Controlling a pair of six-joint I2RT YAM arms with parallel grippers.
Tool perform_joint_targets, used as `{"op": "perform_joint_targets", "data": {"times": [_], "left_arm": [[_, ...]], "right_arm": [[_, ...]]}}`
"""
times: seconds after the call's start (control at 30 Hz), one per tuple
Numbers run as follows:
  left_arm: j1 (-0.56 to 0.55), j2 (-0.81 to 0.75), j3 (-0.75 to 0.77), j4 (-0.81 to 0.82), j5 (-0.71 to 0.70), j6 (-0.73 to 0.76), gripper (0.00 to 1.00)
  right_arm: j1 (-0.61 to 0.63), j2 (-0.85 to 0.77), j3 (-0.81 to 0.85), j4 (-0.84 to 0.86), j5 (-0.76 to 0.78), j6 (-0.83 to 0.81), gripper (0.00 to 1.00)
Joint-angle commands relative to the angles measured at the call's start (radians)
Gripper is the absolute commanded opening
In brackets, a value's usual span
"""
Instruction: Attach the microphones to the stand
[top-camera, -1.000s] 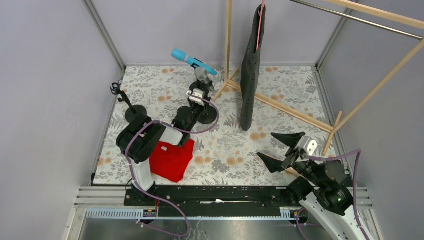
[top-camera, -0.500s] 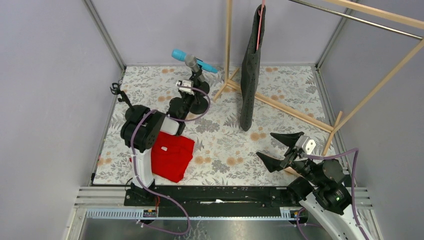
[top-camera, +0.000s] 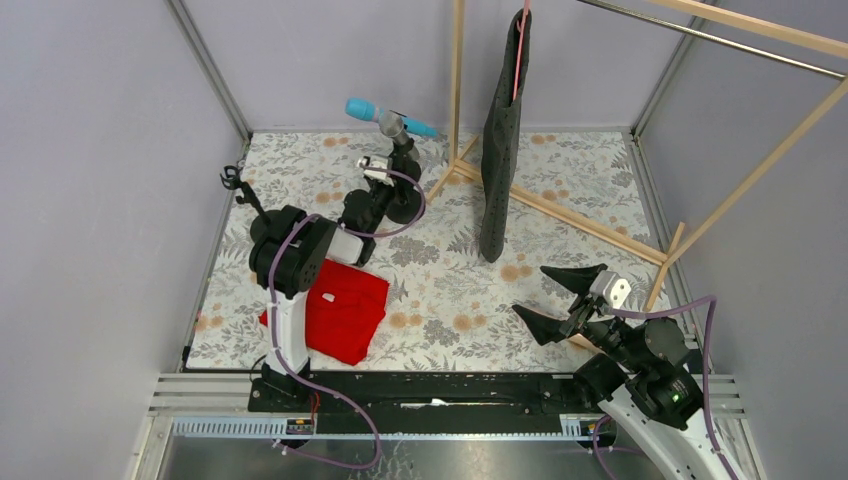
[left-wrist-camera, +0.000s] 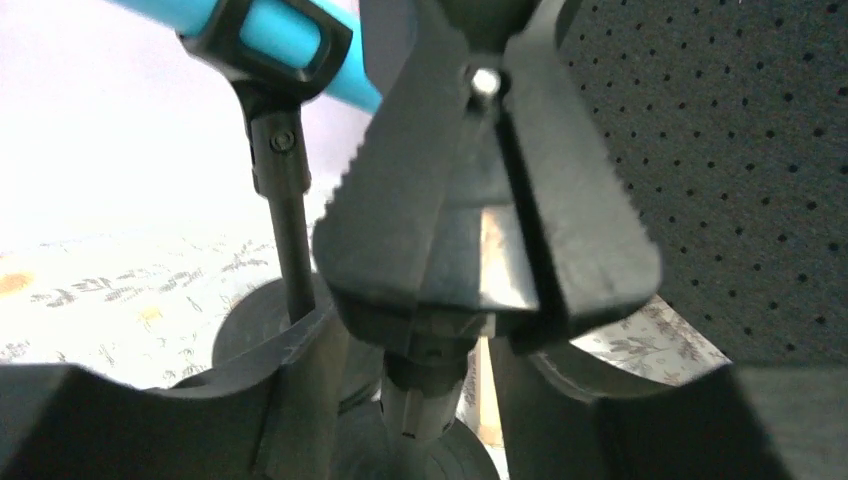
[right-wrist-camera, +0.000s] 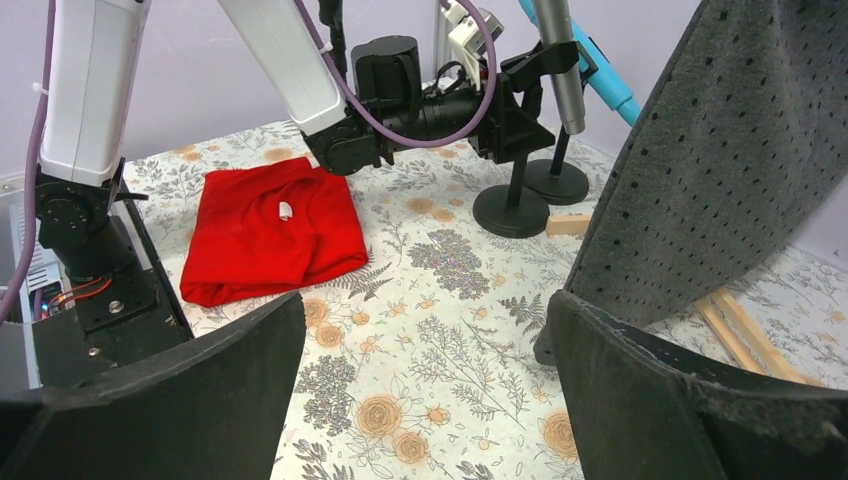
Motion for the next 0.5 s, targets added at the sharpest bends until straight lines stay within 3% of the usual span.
{"op": "perform_joint_targets", "data": {"times": [0.0,0.07,0.23,0.47], "left_arm": [[-0.002,-0.066,-0.048,0.060,0.026,-0.031,0.63],[-0.002,-0.092,-0.072,0.060,0.027,-0.034,0.69],[-0.002,-0.178,-0.131,0.035,0.025,-0.043,0.98],[-0.011,-0.377,-0.345,-0.005,-0.026,-0.095,0.99]], "right_arm": [[0.002,-0.009,0.007,0.041,0.026,0.017,0.96],[0.002,-0.009,0.009,0.048,0.030,0.021,0.96],[0.002,-0.008,0.016,0.043,0.051,0.033,0.96],[0.002,-0.007,0.010,0.042,0.064,0.068,0.96]]}}
